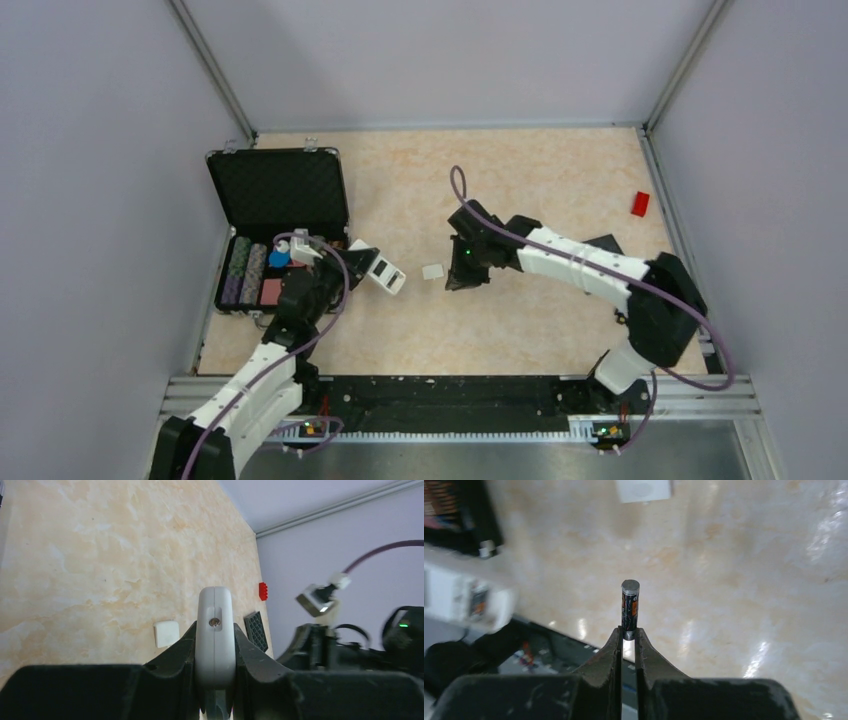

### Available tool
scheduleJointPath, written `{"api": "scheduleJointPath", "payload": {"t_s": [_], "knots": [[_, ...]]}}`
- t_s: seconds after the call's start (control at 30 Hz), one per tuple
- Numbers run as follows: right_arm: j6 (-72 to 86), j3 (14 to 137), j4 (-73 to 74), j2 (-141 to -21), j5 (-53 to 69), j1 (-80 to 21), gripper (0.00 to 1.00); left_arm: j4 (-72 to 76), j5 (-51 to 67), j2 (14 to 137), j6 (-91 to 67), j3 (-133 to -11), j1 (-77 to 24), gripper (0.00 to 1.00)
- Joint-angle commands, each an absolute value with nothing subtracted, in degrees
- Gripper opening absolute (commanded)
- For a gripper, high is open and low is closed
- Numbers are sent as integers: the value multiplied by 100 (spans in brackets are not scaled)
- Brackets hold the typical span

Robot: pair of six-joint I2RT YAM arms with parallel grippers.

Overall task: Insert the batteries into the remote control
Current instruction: Pick up the battery from the center of the board, then load the battery into the remote control.

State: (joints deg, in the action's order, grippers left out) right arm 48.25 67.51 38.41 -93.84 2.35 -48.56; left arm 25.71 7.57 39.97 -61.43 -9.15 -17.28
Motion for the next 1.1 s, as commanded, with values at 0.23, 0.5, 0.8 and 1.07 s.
{"api": "scheduleJointPath", "payload": {"t_s": [0.23,0.5,0.8,1.07], "knots": [[8216,6322,1859,-8095,1965,-4952,4,3962,1157,4653,-6426,-903,-1705,0],[9237,6253,1200,-8297,2033,-5278,3,4159,1701,5171,-6434,-1140,-1711,0],[10356,5758,388,-8398,2410,-5387,3,3788,1817,5275,-6476,-1464,-1701,0],[10735,5704,437,-8431,2514,-5380,3,3235,1828,5197,-6457,-1744,-1700,0]]}}
